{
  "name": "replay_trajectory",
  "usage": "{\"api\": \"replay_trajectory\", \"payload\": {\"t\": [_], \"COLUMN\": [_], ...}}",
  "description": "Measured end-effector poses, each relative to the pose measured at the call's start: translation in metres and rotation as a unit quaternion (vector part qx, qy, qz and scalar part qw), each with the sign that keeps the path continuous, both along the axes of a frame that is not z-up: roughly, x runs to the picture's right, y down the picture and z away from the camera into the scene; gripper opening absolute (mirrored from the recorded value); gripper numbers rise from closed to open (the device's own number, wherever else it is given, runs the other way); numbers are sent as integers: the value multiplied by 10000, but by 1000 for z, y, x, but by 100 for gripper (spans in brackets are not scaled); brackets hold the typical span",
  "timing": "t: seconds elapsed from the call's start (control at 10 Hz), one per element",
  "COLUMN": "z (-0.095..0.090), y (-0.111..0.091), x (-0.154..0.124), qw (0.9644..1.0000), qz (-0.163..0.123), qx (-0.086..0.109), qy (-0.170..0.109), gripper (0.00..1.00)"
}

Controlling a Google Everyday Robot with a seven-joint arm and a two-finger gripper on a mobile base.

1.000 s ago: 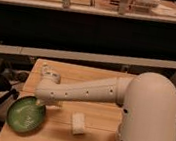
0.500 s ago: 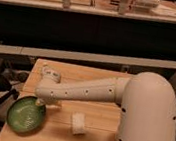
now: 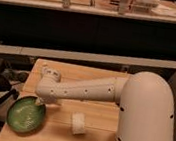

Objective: Pick up the ceramic bowl

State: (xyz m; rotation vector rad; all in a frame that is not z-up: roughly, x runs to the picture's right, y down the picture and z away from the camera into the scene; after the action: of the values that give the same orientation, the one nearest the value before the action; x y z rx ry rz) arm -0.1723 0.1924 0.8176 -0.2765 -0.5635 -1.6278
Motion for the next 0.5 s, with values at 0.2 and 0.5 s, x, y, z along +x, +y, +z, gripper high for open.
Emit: {"api": "replay_trajectory", "payload": {"t": [0.2, 0.5], "z": [3, 5], "y": [-1, -2], "x": [0, -3], "qw": [10000, 10000], "qz": [-24, -67], "qx": [-10, -14], "qy": [-26, -67], "gripper": [80, 80]}}
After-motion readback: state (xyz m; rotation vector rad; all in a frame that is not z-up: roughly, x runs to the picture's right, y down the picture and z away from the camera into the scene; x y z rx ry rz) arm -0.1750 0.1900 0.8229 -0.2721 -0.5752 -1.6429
